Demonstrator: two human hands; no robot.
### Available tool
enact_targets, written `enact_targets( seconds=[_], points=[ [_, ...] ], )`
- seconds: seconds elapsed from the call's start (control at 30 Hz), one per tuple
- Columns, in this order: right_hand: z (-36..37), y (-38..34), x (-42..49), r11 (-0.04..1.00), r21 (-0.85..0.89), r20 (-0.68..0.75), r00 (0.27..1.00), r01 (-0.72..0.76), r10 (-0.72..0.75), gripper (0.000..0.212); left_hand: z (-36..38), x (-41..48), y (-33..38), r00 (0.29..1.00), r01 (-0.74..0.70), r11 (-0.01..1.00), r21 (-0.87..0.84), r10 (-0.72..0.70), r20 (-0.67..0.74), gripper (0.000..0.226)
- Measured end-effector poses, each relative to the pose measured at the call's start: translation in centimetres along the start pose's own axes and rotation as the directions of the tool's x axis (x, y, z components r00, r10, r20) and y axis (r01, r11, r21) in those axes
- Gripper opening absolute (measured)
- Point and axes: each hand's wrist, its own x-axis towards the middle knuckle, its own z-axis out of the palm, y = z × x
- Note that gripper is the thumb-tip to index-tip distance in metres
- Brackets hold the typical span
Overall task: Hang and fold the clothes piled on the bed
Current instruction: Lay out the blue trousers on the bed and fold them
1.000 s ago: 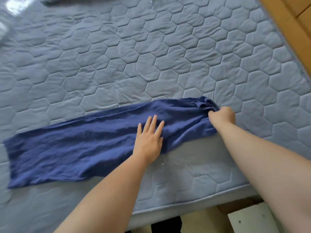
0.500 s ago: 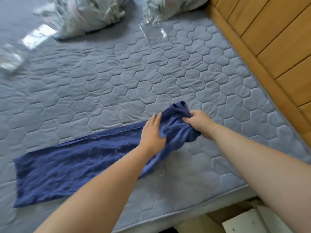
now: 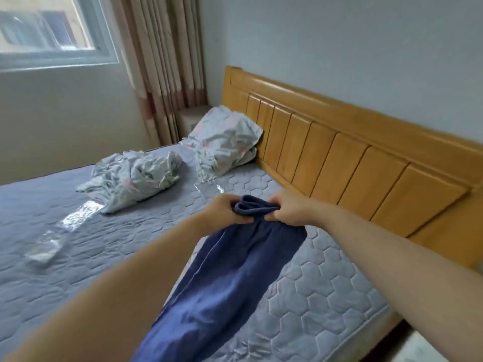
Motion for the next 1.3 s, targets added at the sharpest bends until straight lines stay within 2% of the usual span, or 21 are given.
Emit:
enact_targets(
  seconds=[0.07, 0.13, 0.33, 0.43, 0.53, 0.57, 0.63, 0.67, 0.7, 0.77, 0.8, 0.87, 0.93, 1.07, 1.13, 1.2, 1.23, 1.3],
  points=[
    [-2.7, -1.3, -3.1, 0.999, -0.03, -0.051, 0.999, -0.019, 0.018, 0.019, -1.0, -0.6, 4.1, 0.998, -0.054, 0.997, 0.054, 0.053, 0.027, 0.014],
    [-5.0, -2.4, -6.1, 0.999, -0.03, -0.087, 0.996, -0.038, 0.035, 0.018, -1.8, -1.0, 7.8, 0.991, -0.112, 0.991, 0.066, 0.107, 0.077, 0.016],
    [-10.3, -4.6, -13.7, 0.991, -0.048, -0.208, 0.972, -0.123, 0.11, 0.011, -1.9, -2.1, 17.1, 0.961, -0.234, 0.97, -0.068, 0.241, 0.138, 0.008],
    [-12.3, -5.4, -17.4, 0.974, -0.07, -0.235, 0.953, -0.214, 0.192, 0.015, -0.9, -2.6, 20.6, 0.95, -0.273, 0.946, -0.175, 0.294, 0.102, 0.008],
    [-14.7, -5.5, -20.7, 0.927, -0.139, -0.225, 0.922, -0.35, 0.314, 0.016, 0.4, -2.5, 23.3, 0.95, -0.31, 0.918, -0.248, 0.309, -0.043, 0.012],
    [-15.7, -5.7, -21.6, 0.918, -0.125, -0.258, 0.906, -0.375, 0.335, 0.017, 0.7, -2.5, 24.2, 0.944, -0.331, 0.907, -0.262, 0.317, -0.096, 0.013],
    [-17.4, -5.6, -22.9, 0.935, -0.016, -0.441, 0.842, -0.354, 0.311, 0.011, 0.9, -2.6, 25.4, 0.936, -0.349, 0.88, -0.323, 0.311, -0.165, 0.017],
    [-17.9, -5.5, -23.4, 0.949, 0.036, -0.535, 0.796, -0.314, 0.284, 0.008, 0.7, -2.6, 25.8, 0.937, -0.347, 0.865, -0.362, 0.308, -0.163, 0.016],
    [-18.4, -5.6, -23.9, 0.953, 0.075, -0.566, 0.775, -0.292, 0.282, 0.01, 0.4, -2.7, 26.3, 0.94, -0.339, 0.855, -0.392, 0.321, -0.113, 0.013],
    [-18.7, -5.7, -24.6, 0.942, 0.049, -0.438, 0.84, -0.332, 0.319, 0.009, -0.3, -3.0, 27.0, 0.92, -0.347, 0.882, -0.317, 0.386, 0.065, 0.007],
    [-18.8, -5.5, -24.8, 0.934, 0.018, -0.412, 0.848, -0.358, 0.333, 0.009, -0.6, -3.0, 27.2, 0.907, -0.374, 0.896, -0.24, 0.408, 0.108, 0.007],
    [-19.4, -5.2, -25.2, 0.945, 0.063, -0.508, 0.805, -0.32, 0.307, 0.008, -1.1, -2.8, 27.9, 0.905, -0.416, 0.894, -0.167, 0.425, 0.021, 0.012],
    [-20.0, -5.3, -25.3, 0.956, 0.187, -0.53, 0.796, -0.226, 0.292, 0.007, -1.4, -2.4, 28.3, 0.905, -0.425, 0.887, -0.182, 0.419, -0.071, 0.014],
    [-21.1, -5.2, -25.2, 0.92, 0.375, -0.498, 0.813, -0.113, 0.302, 0.013, -1.7, -2.0, 29.2, 0.938, -0.329, 0.874, -0.359, 0.347, -0.016, 0.011],
    [-21.9, -5.0, -25.0, 0.884, 0.465, -0.459, 0.84, -0.052, 0.291, 0.017, -1.8, -2.0, 29.5, 0.936, -0.331, 0.875, -0.353, 0.352, -0.006, 0.009],
    [-22.4, -4.9, -24.9, 0.88, 0.47, -0.442, 0.844, -0.071, 0.304, 0.02, -1.8, -1.8, 29.7, 0.93, -0.353, 0.894, -0.275, 0.368, 0.005, 0.014],
    [-22.5, -5.0, -24.8, 0.9, 0.418, -0.448, 0.835, -0.121, 0.32, 0.02, -1.9, -1.9, 29.8, 0.923, -0.374, 0.894, -0.247, 0.385, -0.004, 0.014],
    [-22.7, -5.3, -24.3, 0.917, 0.343, -0.502, 0.785, -0.203, 0.362, 0.017, -2.0, -2.2, 30.2, 0.907, -0.421, 0.882, -0.211, 0.412, -0.087, 0.012]
  ],
)
